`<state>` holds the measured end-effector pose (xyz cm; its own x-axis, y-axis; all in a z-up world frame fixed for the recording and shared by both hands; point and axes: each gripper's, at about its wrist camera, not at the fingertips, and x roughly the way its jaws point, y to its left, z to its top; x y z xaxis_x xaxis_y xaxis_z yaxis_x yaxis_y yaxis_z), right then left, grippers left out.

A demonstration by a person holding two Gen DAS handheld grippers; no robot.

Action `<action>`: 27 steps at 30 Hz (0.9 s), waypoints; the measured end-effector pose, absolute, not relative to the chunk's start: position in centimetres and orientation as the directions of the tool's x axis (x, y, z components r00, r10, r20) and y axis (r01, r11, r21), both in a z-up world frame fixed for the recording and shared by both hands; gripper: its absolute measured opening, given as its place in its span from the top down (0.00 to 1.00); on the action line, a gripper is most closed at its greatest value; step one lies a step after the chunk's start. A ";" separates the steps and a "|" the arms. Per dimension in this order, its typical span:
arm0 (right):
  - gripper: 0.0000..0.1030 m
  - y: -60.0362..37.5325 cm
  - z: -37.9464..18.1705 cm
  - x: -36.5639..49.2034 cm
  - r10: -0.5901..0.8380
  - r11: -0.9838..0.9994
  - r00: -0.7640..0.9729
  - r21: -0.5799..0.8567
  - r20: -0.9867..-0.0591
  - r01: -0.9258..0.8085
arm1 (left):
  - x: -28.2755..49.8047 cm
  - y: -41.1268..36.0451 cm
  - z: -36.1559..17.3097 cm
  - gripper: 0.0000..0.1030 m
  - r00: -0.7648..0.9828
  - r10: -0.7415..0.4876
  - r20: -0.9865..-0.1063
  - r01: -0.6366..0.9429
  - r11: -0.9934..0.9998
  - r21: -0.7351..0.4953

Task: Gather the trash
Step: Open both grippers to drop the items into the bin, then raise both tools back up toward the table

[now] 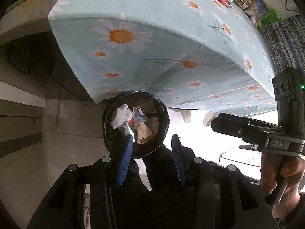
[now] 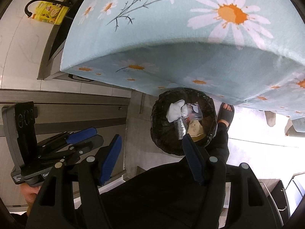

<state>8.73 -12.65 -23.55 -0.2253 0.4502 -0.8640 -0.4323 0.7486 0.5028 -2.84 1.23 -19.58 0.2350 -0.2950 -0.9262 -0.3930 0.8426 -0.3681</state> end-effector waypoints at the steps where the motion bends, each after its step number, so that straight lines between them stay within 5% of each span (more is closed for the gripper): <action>1: 0.36 -12.7 -23.5 8.7 0.451 0.749 -0.223 0.502 -0.864 -0.432 | -2.8 1.2 -19.3 0.61 0.240 -0.293 -0.926 -0.388 0.845 -0.368; 27: 0.34 -16.0 -13.5 11.3 0.547 0.737 -0.005 0.485 -0.837 -0.472 | 0.3 1.1 -10.2 0.52 0.423 -0.203 -0.883 -0.255 0.909 -0.331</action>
